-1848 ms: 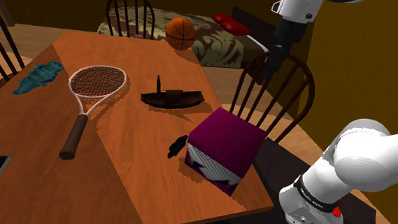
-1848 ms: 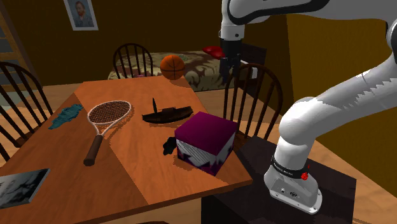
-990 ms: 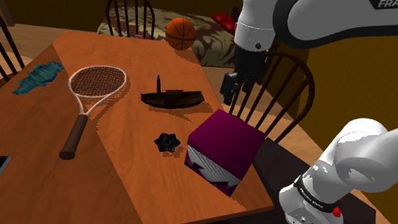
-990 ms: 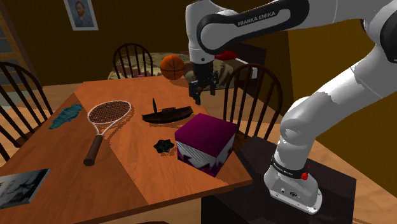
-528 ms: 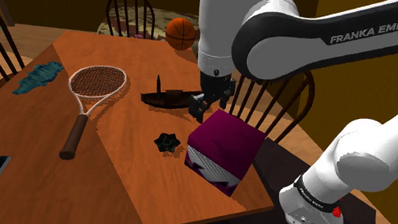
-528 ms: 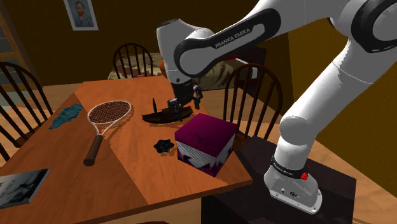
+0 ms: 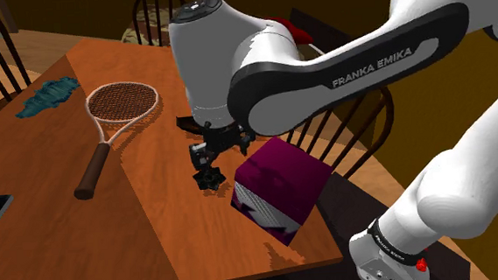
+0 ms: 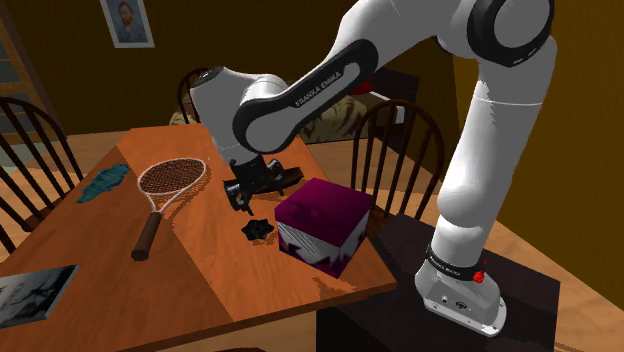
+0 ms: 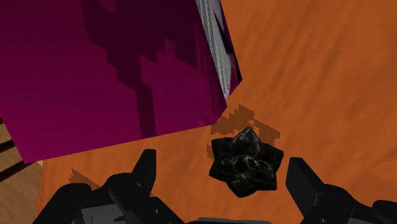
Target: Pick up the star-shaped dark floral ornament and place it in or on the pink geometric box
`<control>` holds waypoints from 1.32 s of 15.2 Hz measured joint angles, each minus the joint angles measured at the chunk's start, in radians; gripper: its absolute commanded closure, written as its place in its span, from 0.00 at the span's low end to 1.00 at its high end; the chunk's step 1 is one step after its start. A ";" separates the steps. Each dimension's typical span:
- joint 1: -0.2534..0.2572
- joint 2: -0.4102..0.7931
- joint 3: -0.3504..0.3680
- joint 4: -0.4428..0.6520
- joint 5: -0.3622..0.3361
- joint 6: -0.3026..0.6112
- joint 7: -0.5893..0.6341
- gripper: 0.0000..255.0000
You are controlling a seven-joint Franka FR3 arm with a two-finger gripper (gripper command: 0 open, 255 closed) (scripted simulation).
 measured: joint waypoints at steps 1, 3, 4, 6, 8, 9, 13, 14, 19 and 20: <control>0.010 0.058 0.008 0.035 -0.043 -0.009 0.054 0.00; 0.026 0.114 0.011 0.067 -0.084 -0.016 0.108 0.00; 0.027 0.123 0.009 0.064 -0.093 -0.009 0.116 0.00; 0.028 0.134 0.006 0.047 -0.105 0.014 0.130 0.00; 0.028 0.149 0.001 0.033 -0.120 0.037 0.141 0.00; 0.027 0.156 -0.002 0.023 -0.128 0.052 0.146 0.00; 0.026 0.162 -0.005 0.011 -0.134 0.068 0.151 0.00; 0.026 0.162 -0.005 0.010 -0.135 0.068 0.151 0.00; 0.026 0.162 -0.005 0.010 -0.135 0.068 0.151 1.00; 0.026 0.162 -0.005 0.010 -0.135 0.068 0.151 1.00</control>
